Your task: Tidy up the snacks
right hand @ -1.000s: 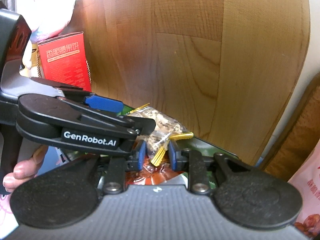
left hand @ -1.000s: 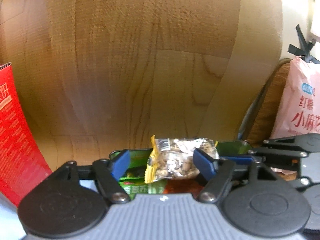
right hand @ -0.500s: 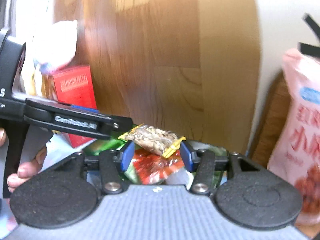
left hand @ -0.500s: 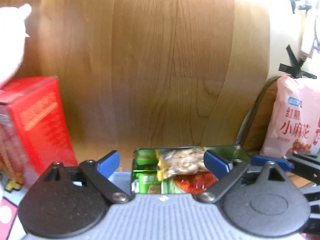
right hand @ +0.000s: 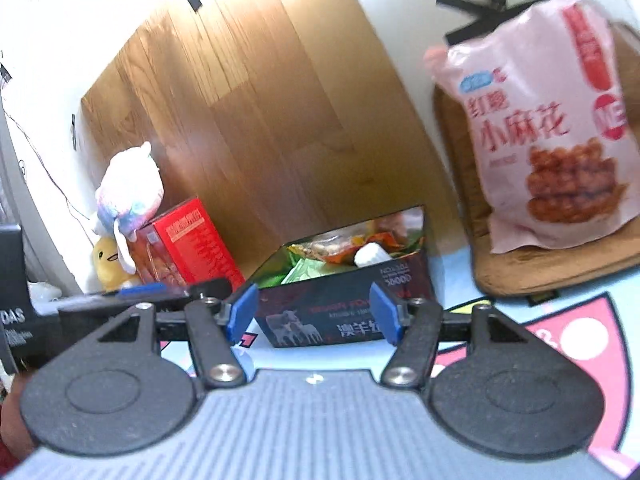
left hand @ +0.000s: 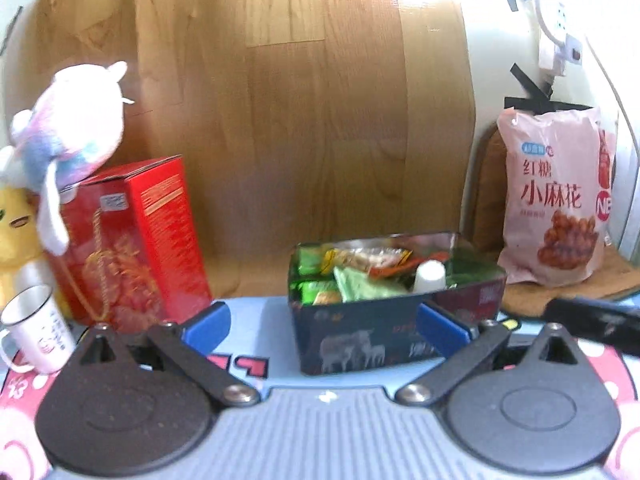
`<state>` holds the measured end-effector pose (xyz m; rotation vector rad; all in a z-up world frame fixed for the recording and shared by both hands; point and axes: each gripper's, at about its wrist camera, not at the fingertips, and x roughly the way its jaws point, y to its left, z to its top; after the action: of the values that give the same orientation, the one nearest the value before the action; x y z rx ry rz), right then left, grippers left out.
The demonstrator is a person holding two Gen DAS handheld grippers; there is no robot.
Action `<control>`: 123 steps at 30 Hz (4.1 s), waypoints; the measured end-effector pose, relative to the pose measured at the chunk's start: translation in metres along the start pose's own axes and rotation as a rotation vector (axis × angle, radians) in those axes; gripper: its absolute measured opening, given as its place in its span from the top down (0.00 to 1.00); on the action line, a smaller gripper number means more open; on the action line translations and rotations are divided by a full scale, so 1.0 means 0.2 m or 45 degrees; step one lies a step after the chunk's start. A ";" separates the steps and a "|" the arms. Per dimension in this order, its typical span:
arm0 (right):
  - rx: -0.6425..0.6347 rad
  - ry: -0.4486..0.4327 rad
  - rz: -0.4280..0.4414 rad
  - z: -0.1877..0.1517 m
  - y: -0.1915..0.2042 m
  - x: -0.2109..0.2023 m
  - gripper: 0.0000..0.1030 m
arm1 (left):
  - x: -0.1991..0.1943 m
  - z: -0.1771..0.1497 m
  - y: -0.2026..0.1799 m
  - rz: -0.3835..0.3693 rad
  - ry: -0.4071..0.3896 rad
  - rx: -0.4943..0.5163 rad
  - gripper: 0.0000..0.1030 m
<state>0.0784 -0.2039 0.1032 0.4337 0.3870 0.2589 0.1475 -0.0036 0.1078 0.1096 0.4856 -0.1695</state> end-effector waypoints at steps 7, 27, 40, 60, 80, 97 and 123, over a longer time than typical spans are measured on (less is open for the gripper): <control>0.026 -0.023 0.001 0.01 0.05 -0.12 0.36 | -0.14 -0.08 -0.01 0.018 0.006 -0.015 0.00; 0.096 -0.101 0.033 -0.12 0.24 -0.46 0.00 | -0.49 -0.21 0.02 0.094 0.054 -0.064 0.00; 0.061 -0.119 0.091 -0.18 0.34 -0.60 0.00 | -0.66 -0.23 -0.05 0.156 -0.036 0.005 0.00; 0.107 -0.146 0.065 -0.22 0.30 -0.65 0.00 | -0.70 -0.26 -0.15 0.130 -0.054 0.033 0.00; 0.157 -0.143 0.061 -0.25 0.26 -0.65 0.00 | -0.65 -0.30 -0.18 0.190 0.020 0.066 0.00; 0.169 -0.128 0.056 -0.26 0.26 -0.64 0.00 | -0.64 -0.31 -0.18 0.171 0.057 0.072 0.00; 0.146 -0.103 0.044 -0.26 0.27 -0.61 0.00 | -0.61 -0.32 -0.18 0.157 0.084 0.064 0.00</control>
<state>-0.0610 -0.1775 0.1224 0.5623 0.3161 0.2524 0.0058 -0.0127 0.1072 0.1946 0.5386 -0.0577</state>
